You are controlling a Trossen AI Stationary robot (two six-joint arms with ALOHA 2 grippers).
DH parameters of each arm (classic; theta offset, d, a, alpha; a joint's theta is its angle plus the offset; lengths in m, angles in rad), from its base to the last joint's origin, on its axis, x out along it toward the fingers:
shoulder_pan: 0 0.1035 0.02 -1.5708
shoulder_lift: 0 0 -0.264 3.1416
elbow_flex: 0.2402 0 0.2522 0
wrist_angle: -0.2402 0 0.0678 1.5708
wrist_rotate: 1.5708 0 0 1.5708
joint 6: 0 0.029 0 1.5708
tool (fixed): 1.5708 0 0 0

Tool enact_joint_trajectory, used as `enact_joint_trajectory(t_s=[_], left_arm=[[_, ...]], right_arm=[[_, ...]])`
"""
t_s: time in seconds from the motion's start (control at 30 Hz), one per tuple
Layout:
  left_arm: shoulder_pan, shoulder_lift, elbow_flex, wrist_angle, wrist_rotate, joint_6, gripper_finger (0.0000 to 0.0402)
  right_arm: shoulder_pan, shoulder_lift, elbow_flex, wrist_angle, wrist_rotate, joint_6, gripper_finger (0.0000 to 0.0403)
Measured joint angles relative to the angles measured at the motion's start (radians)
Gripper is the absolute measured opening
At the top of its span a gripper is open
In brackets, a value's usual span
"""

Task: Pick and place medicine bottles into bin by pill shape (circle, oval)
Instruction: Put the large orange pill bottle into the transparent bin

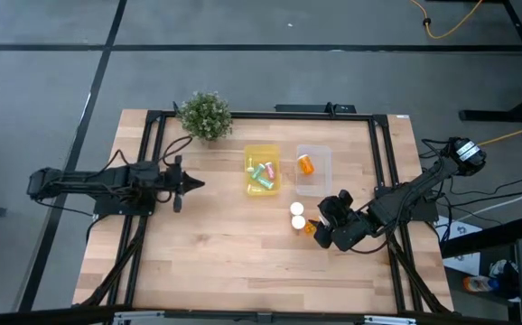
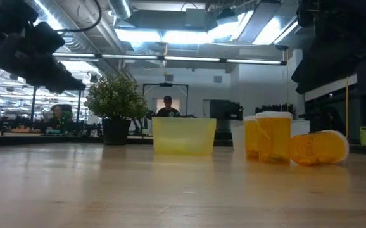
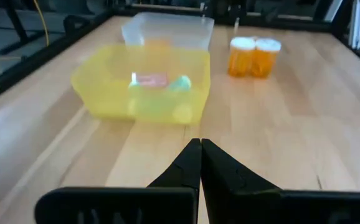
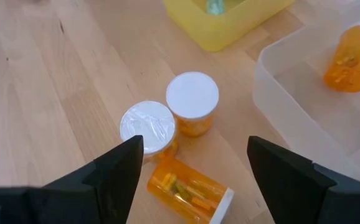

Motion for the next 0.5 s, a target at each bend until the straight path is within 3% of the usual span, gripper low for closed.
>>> enact_joint_trajectory(t_s=[0.5], left_arm=[[0.000,-0.037,0.000,-0.049,0.000,0.004,0.0010]], right_arm=[[0.000,0.000,0.000,0.000,-0.043,0.002,0.0289]])
